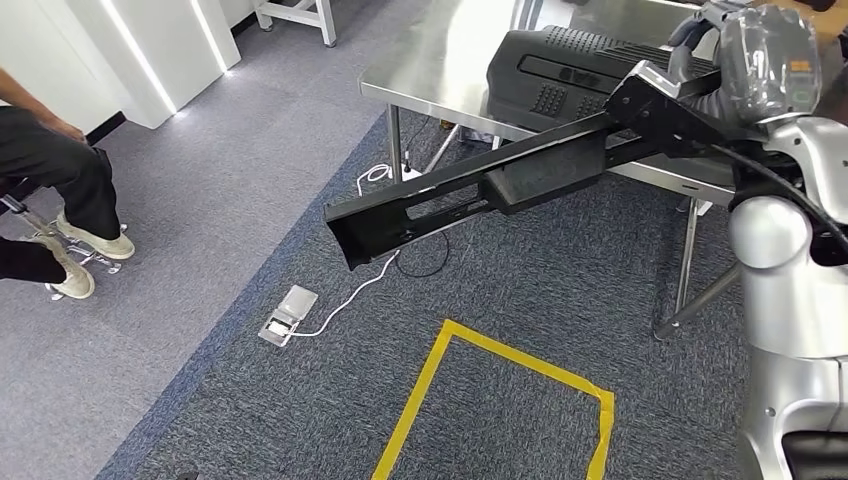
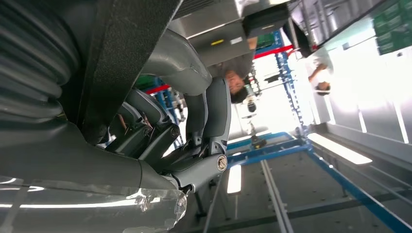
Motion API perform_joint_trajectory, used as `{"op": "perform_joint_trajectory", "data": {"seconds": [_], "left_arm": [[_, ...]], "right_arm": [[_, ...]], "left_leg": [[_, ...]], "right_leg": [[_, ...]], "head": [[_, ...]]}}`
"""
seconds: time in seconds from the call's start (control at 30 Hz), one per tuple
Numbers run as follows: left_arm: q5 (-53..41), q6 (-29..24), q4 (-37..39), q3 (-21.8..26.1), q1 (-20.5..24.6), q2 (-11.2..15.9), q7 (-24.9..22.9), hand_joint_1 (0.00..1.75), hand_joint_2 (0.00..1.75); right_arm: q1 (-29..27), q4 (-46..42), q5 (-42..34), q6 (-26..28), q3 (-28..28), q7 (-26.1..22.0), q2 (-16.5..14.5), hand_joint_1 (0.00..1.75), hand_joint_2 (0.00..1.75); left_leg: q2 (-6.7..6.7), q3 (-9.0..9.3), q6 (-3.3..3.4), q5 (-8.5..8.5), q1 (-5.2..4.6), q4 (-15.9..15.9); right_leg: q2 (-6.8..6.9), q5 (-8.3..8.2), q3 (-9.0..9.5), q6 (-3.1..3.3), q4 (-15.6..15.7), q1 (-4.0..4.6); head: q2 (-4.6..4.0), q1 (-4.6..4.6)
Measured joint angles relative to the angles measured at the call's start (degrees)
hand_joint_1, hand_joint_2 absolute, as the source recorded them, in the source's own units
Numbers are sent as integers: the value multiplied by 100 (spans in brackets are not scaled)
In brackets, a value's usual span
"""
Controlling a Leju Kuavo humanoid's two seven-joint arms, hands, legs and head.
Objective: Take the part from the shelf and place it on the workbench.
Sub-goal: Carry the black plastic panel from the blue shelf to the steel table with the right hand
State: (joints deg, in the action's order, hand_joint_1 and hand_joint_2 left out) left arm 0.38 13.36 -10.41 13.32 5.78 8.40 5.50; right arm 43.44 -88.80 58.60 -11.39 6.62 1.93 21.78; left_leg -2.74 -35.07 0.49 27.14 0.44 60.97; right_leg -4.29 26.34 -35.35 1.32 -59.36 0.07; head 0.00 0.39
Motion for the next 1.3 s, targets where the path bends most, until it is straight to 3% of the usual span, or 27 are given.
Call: {"op": "perform_joint_trajectory", "data": {"seconds": [0.03, 0.1, 0.17, 0.2, 0.27, 0.3, 0.33, 0.37, 0.4, 0.47, 0.53, 0.6, 0.67, 0.73, 0.8, 0.83, 0.87, 0.9, 0.97, 1.0, 1.07, 1.13, 1.2, 1.3], "left_arm": [[1, 1, 1, 0, -2, 3, 3, 0, 175], [3, -1, 1, 1, 4, 3, 7, 0, 175], [6, -3, -1, 2, 23, -1, 8, 0, 175], [6, -3, -1, 2, 26, -2, 9, 0, 175], [6, -3, -1, 2, 19, -4, 10, 0, 175], [5, -3, -1, 2, 12, -6, 10, 0, 175], [5, -3, -1, 2, 9, -8, 10, 0, 175], [5, -3, -1, 2, 10, -9, 10, 0, 175], [5, -3, -1, 2, 13, -10, 11, 0, 175], [5, -3, -1, 2, 18, -7, 15, 0, 175], [3, -3, -1, 1, 18, -7, 20, 0, 175], [0, -3, -1, -1, 20, -10, 22, 0, 175], [-2, -3, -1, -1, 31, -9, 24, 0, 175], [-7, -3, -1, 0, 31, -9, 25, 0, 175], [-19, -3, -1, -1, 12, -10, 26, 0, 175], [-27, -3, -1, -1, 4, -10, 27, 0, 175], [-32, -3, -1, -1, -1, -10, 28, 0, 175], [-36, -2, -1, -1, -3, -10, 31, 0, 175], [-38, -1, -1, 0, -3, -4, 33, 0, 175], [-38, 1, -1, -1, -5, 1, 34, 0, 175], [-37, 2, 0, -1, -8, 10, 34, 0, 175], [-37, 2, -1, -1, 3, 11, 34, 0, 175], [-38, 2, -1, -1, 16, 10, 35, 0, 175], [-38, 2, 0, -1, 7, 8, 36, 0, 175]], "right_arm": [[-1, 2, 0, 1, 1, 1, -1, 175, 175], [-5, 6, 0, 2, 2, 2, 0, 175, 175], [4, 8, 0, 4, 3, 2, 8, 175, 175], [16, 9, 0, 7, 3, 2, 11, 175, 175], [27, 14, 0, 7, 4, 3, 11, 175, 175], [20, 17, 0, 8, 4, 4, 11, 175, 175], [10, 21, 0, 7, 5, 5, 10, 175, 175], [4, 24, 0, 8, 5, 5, 10, 175, 175], [4, 26, 0, 8, 6, 5, 10, 175, 175], [20, 27, 0, 9, 6, 5, 9, 175, 175], [34, 32, 1, 11, 8, 7, 7, 175, 175], [38, 36, 4, 14, 9, 10, 5, 175, 175], [51, 37, 4, 16, 9, 10, 4, 175, 175], [65, 38, 4, 18, 9, 9, 0, 175, 175], [66, 39, 4, 17, 9, 9, -11, 175, 175], [63, 40, 3, 17, 9, 9, -18, 175, 175], [61, 41, 4, 17, 9, 9, -22, 175, 175], [61, 41, 4, 17, 9, 9, -26, 175, 175], [62, 42, 5, 19, 9, 10, -32, 175, 175], [64, 43, 6, 19, 10, 11, -36, 175, 175], [56, 45, 7, 23, 11, 13, -43, 175, 175], [41, 46, 8, 27, 13, 15, -46, 175, 175], [51, 46, 7, 30, 13, 17, -43, 175, 175], [56, 49, 6, 36, 13, 18, -42, 175, 175]], "left_leg": [[-60, 48, 14, -18, -11, -133], [5, 82, 25, -29, -19, -205], [111, 130, 65, -74, 9, -305], [170, 154, 85, -96, 29, -355], [278, 174, 111, -106, 38, -386], [333, 175, 111, -101, 43, -385], [386, 176, 103, -90, 53, -378], [438, 178, 85, -75, 68, -365], [484, 181, 59, -54, 87, -345], [561, 184, -19, 10, 103, -275], [619, 188, -91, 61, 76, -221], [685, 218, -144, 77, 62, -226], [643, 228, -200, 172, 83, -139], [472, 30, -226, 475, 93, 357], [357, -355, -217, 800, 77, 1131], [336, -497, -205, 848, 65, 1382], [324, -542, -181, 775, 54, 1417], [307, -479, -145, 593, 42, 1219], [136, -182, -54, 161, 25, 463], [25, -59, -24, 32, 23, 137], [-100, 31, -5, -11, 6, -130], [-2, 61, 7, -28, 2, -200], [108, 109, 54, -63, 30, -283], [273, 125, 91, -73, 40, -312]], "right_leg": [[-47, -4, -16, -24, 2, -16], [-142, -21, -34, -89, 20, -44], [-42, 61, -76, -143, -77, -32], [73, 187, -165, -170, -275, -25], [296, 537, -488, -225, -955, -55], [340, 661, -654, -256, -1294, -79], [366, 683, -748, -284, -1475, -105], [391, 596, -735, -313, -1443, -130], [425, 424, -619, -339, -1204, -150], [609, 80, -245, -380, -435, -156], [711, -15, -63, -328, -31, -127], [623, 5, -72, -219, -26, -112], [550, -4, -57, -138, -8, -124], [486, -12, -37, -76, 9, -130], [396, -9, -36, -44, 6, -108], [342, -7, -34, -38, 3, -93], [285, -5, -31, -33, -1, -79], [226, -2, -24, -31, -5, -67], [119, 5, -16, -36, -11, -52], [65, 6, -26, -46, -18, -52], [-34, -8, -64, -95, -17, -81], [-106, -16, -82, -163, -10, -112], [37, 126, -155, -211, -201, -95], [333, 598, -589, -271, -1149, -98]], "head": [[0, -2], [0, -18], [0, -19], [0, 11], [0, 89], [0, 119], [0, 144], [0, 174], [0, 201], [0, 283], [0, 341], [0, 321], [0, 277], [0, 206], [0, 111], [0, 72], [0, 39], [0, 10], [0, -34], [0, -39], [0, -42], [0, -59], [0, -29], [0, 93]]}}
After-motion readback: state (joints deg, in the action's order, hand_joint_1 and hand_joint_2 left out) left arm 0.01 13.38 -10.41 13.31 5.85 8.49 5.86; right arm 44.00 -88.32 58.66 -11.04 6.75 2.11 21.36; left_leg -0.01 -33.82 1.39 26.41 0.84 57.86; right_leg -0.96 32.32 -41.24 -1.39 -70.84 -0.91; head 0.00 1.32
